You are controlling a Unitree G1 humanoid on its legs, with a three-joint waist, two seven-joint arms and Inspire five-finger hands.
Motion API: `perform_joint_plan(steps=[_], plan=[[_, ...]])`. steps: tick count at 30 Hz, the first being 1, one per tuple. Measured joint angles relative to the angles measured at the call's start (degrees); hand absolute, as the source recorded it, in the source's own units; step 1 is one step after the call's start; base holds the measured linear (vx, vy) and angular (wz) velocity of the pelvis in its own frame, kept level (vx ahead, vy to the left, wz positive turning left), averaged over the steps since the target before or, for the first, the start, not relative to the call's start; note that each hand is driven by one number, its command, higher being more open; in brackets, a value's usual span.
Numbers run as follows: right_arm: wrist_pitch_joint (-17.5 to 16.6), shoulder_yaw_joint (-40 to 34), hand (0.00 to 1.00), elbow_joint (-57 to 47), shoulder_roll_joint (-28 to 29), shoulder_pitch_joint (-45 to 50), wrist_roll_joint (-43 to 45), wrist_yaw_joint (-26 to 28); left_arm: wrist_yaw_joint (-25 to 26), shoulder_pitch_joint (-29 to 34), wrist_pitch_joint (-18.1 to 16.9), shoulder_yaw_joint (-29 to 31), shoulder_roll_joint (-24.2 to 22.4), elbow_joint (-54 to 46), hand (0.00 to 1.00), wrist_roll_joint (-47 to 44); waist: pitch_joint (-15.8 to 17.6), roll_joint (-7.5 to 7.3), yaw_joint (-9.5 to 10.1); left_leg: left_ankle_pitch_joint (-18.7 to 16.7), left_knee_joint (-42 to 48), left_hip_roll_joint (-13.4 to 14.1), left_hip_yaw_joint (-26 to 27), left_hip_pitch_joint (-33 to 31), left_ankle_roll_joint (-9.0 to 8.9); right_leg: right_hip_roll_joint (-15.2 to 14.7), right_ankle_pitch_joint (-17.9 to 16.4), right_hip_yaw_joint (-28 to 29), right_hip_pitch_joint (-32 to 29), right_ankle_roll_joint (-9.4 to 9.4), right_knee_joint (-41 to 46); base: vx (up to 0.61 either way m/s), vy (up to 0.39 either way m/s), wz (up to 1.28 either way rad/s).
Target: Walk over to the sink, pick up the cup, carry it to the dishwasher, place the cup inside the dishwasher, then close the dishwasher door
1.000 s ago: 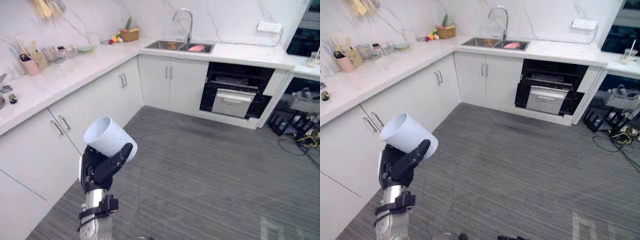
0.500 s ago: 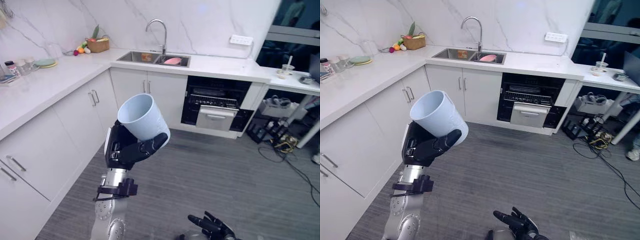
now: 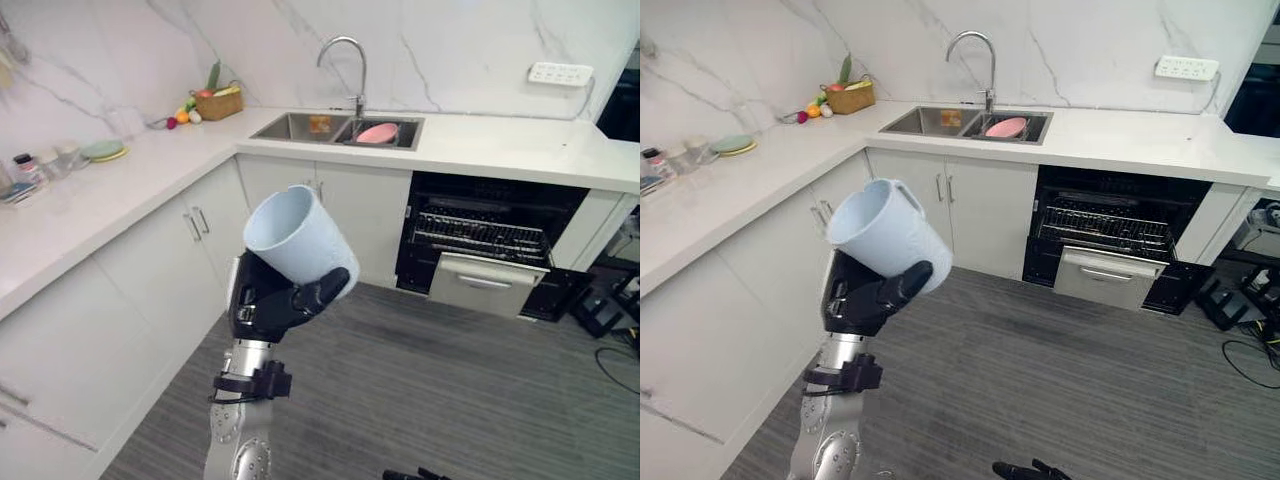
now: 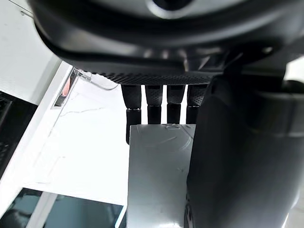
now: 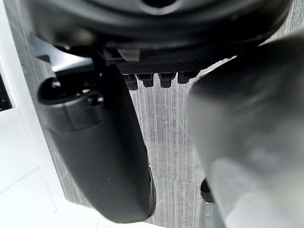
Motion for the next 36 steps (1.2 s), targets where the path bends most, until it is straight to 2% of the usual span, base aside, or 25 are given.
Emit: perform_joint_plan(steps=[2, 3, 5, 6, 7, 9, 10, 11, 12, 13, 14, 15, 16, 18, 20, 21, 22, 23, 25, 27, 29, 31, 32, 34, 36], plan=[[-0.09, 0.09, 1.00, 0.77, 0.04, -0.12, 0.02, -0.48, -0.14, 1.77, 0.14, -0.68, 0.09, 0.00, 0.00, -0.53, -0.05, -0.34, 0.61, 4.99, -7.66, -2.44, -5.24, -1.87, -0.64, -1.80, -1.65, 3.06, 2.02, 2.57, 0.18, 0.36, 0.163, -0.59], [-0.20, 0.06, 1.00, 0.91, 0.00, 0.12, 0.02, -0.56, -0.15, 2.26, 0.14, -1.14, 0.10, 0.00, 0.00, -0.62, -0.12, -0.27, 0.82, 6.13, -8.42, -2.60, -6.14, -2.28, -0.74, -2.17, -2.36, 3.91, 2.87, 3.23, 0.39, 0.41, 0.257, -0.70], [-0.83, 0.00, 1.00, 2.70, 0.39, 0.48, 0.02, -1.42, -1.08, 3.80, 0.00, -2.38, 0.60, 0.06, 0.00, -0.67, -2.01, -0.89, 1.62, 12.95, -5.67, -3.04, -6.22, -3.11, -1.16, -4.56, -7.18, 7.67, 4.71, 5.55, 3.26, 0.48, 0.360, -0.72], [-1.00, 0.01, 1.00, 3.34, 1.21, 0.32, 0.02, -1.94, -1.31, 3.79, 0.09, -2.53, 1.41, 0.24, 0.00, -0.67, -2.82, -1.95, 1.30, 11.83, -3.94, -4.24, -5.09, -3.29, -0.23, -6.09, -8.06, 8.17, 4.77, 6.22, 4.35, 0.45, 0.363, -0.37], [-1.71, -0.11, 1.00, 3.80, 1.77, 0.34, 0.10, -2.30, -1.74, 3.39, 0.20, -3.25, 2.41, 0.21, 0.00, -0.70, -3.66, -2.88, 0.75, 8.57, -1.55, -5.38, -4.49, -3.28, 0.74, -7.75, -7.84, 8.78, 4.12, 6.76, 6.91, 0.45, 0.362, -0.05], [-2.13, -0.75, 1.00, 4.63, 2.48, 0.39, 0.80, -2.58, -2.12, 2.41, 0.27, -4.22, 3.46, 0.21, 0.00, -0.74, -4.68, -4.45, 1.07, 5.02, -0.09, -7.25, -3.09, -2.00, 2.03, -9.91, -6.94, 9.33, 1.70, 8.28, 14.42, 0.41, 0.351, -0.10], [-2.82, -2.01, 1.00, 4.72, 3.36, 0.52, 1.19, -2.75, -2.06, 1.80, 0.37, -4.77, 4.11, 0.15, 0.00, -1.12, -5.07, -5.66, 1.13, 3.26, -0.66, -8.81, -1.94, 0.30, 2.75, -11.60, -4.91, 9.49, -1.73, 10.48, 23.24, 0.37, 0.311, -0.35], [-4.27, -2.53, 1.00, 4.60, 4.24, 0.21, 1.15, -3.16, -1.93, 1.48, 0.39, -4.80, 4.82, -0.62, 0.00, -1.27, -4.28, -7.08, 1.24, 1.42, -2.73, -10.58, -0.24, 4.56, 3.33, -14.17, 1.41, 9.13, -7.08, 10.38, 35.80, 0.34, 0.291, -0.42], [-5.10, -2.99, 1.00, 4.50, 4.58, 0.11, 1.15, -3.17, -1.75, 1.48, 0.50, -5.00, 5.20, -1.08, 0.00, -1.19, -4.01, -7.34, 1.02, 1.18, -4.40, -11.33, 0.30, 6.93, 3.70, -15.28, 6.72, 8.80, -9.55, 8.85, 41.48, 0.36, 0.288, -0.42], [-6.57, -3.31, 1.00, 3.94, 4.54, 0.13, 1.17, -3.22, -1.50, 1.26, 0.31, -6.04, 5.58, -1.56, 0.00, -0.84, -4.06, -7.04, 0.04, 0.58, -6.88, -11.41, 0.64, 10.89, 4.31, -15.55, 7.68, 8.17, -13.30, 7.49, 48.50, 0.27, 0.207, -0.20], [-7.53, -2.56, 1.00, 2.63, 4.96, 0.34, 1.17, -3.31, -1.22, 0.45, -0.02, -7.40, 5.65, -1.61, 0.00, -0.01, -4.32, -6.66, -0.89, 0.45, -9.59, -10.65, 0.66, 14.15, 4.29, -14.60, 4.13, 5.77, -16.76, 6.05, 49.73, 0.26, 0.184, -0.08], [-8.03, -1.98, 1.00, 2.04, 5.22, 0.32, 1.19, -3.43, -1.13, -0.26, -0.04, -8.32, 5.81, -1.60, 0.00, 0.12, -4.42, -6.53, -1.40, 0.54, -10.86, -10.17, 0.65, 15.33, 4.13, -13.96, 2.22, 3.91, -18.39, 5.80, 48.40, 0.29, 0.116, 0.01], [-8.75, -1.51, 1.00, 1.14, 5.74, 0.28, 1.19, -4.17, -1.07, -1.79, 0.01, -9.70, 6.46, -1.57, 0.00, 0.10, -4.54, -6.29, -2.24, 1.30, -12.72, -9.01, 0.74, 16.76, 3.39, -12.51, -0.32, 0.01, -20.72, 5.98, 41.82, 0.23, 0.084, 0.00], [-9.48, -1.49, 1.00, 0.04, 6.63, 0.28, 1.18, -5.84, -1.51, -3.48, 0.09, -10.08, 6.90, -1.33, 0.00, 0.02, -4.50, -6.11, -3.14, 1.44, -15.23, -8.31, 1.52, 19.17, 2.78, -11.09, -1.08, -6.23, -21.98, 6.14, 28.16, 0.40, 0.041, -0.18], [-9.71, -1.26, 1.00, -1.41, 7.07, 0.40, 1.06, -8.27, -1.48, -3.68, 0.09, -9.23, 6.44, -1.06, 0.00, -0.21, -3.99, -5.30, -3.46, 0.65, -16.40, -7.50, 3.43, 22.15, 1.40, -9.36, 1.71, -10.70, -21.99, 5.46, 16.62, 0.46, -0.011, -0.42], [-9.62, -1.01, 1.00, -1.97, 7.06, 0.47, 0.89, -9.40, -1.52, -3.47, 0.10, -8.37, 6.44, -0.85, 0.00, -0.13, -3.76, -4.99, -3.53, -0.22, -16.39, -7.08, 4.57, 24.24, 0.13, -8.57, 7.11, -13.29, -21.16, 3.43, 10.62, 0.36, -0.047, -0.47], [-9.68, -0.18, 1.00, -2.16, 7.30, 0.57, 0.83, -10.48, -1.52, -3.28, 0.09, -7.63, 6.46, -0.77, 0.00, -0.15, -3.74, -5.22, -3.74, -1.49, -16.20, -7.23, 5.06, 25.90, -1.02, -8.58, 15.17, -14.88, -20.13, 0.86, 7.11, 0.58, -0.109, -0.53], [-9.83, 0.64, 1.00, -2.55, 6.56, 0.64, 0.18, -11.71, -1.63, -3.26, -0.33, -7.30, 5.62, 0.29, 0.00, -0.14, -3.81, -4.05, -3.72, -3.83, -15.58, -5.97, 6.03, 27.80, -2.17, -7.20, 12.59, -15.97, -18.60, -3.27, 7.02, 0.47, -0.117, -0.40], [-9.86, 0.99, 1.00, -3.97, 5.84, 0.12, -0.38, -13.26, -1.65, -3.38, -0.33, -7.92, 4.68, 1.39, 0.00, 0.00, -2.71, -1.45, -4.10, -3.79, -14.47, -4.01, 7.12, 27.93, -2.36, -5.18, 11.16, -15.74, -18.45, -3.13, 7.25, 0.39, -0.137, -0.23], [-10.18, 1.00, 1.00, -5.21, 6.05, 0.21, -0.34, -14.53, -1.70, -3.37, -0.33, -8.92, 4.87, 1.52, 0.00, -0.03, -1.83, -1.10, -4.62, -3.53, -10.70, -3.17, 7.11, 27.48, -2.46, -4.88, 7.28, -15.44, -17.99, -2.48, 8.57, 0.25, -0.137, -0.08], [-10.27, 0.92, 1.00, -7.04, 6.77, 1.72, -0.18, -16.14, -1.97, -3.55, -0.37, -10.29, 4.95, 1.53, 0.00, -0.17, -1.26, -0.88, -4.64, -1.42, 9.38, 1.38, 5.70, 21.69, -1.83, -3.20, 4.08, -14.87, -14.22, -2.49, 8.29, 0.20, -0.144, -0.18], [-10.41, 0.97, 1.00, -9.99, 6.90, 3.92, -0.11, -16.55, -2.57, -3.70, -0.80, -11.45, 4.11, 1.40, 0.00, -0.14, -1.28, -0.30, -4.15, 4.77, 27.45, 5.40, 1.57, 13.02, -2.38, -1.34, 2.60, -14.01, -11.65, -3.29, 7.11, 0.27, -0.107, -0.30], [-10.43, 1.07, 1.00, -11.03, 6.98, 4.78, -0.08, -16.77, -3.25, -3.70, -0.89, -12.44, 4.09, 1.21, 0.00, -0.06, -1.24, 0.01, -3.74, 4.53, 33.51, 6.99, 0.45, 8.99, -2.15, -0.25, 2.21, -12.88, -10.09, -3.35, 6.09, 0.25, -0.057, -0.43], [-10.50, 1.11, 1.00, -11.25, 7.12, 4.97, 1.23, -17.12, -4.38, -3.72, -1.00, -12.87, 4.05, 1.09, 0.00, -0.04, -1.26, -0.13, -3.53, 3.27, 34.05, 7.66, 0.57, 4.73, -1.22, 0.77, 2.20, -11.25, -7.58, -3.35, 3.60, 0.25, -0.037, -0.54], [-11.04, 1.11, 1.00, -11.45, 7.06, 4.57, 2.09, -17.25, -4.45, -3.73, -1.27, -12.69, 3.94, 0.86, 0.00, -0.34, -1.41, -0.16, -2.79, 0.74, 27.28, 6.90, 1.43, 3.03, -1.39, 1.19, 2.76, -8.22, -6.32, -2.49, 2.28, 0.28, -0.012, -0.80]])
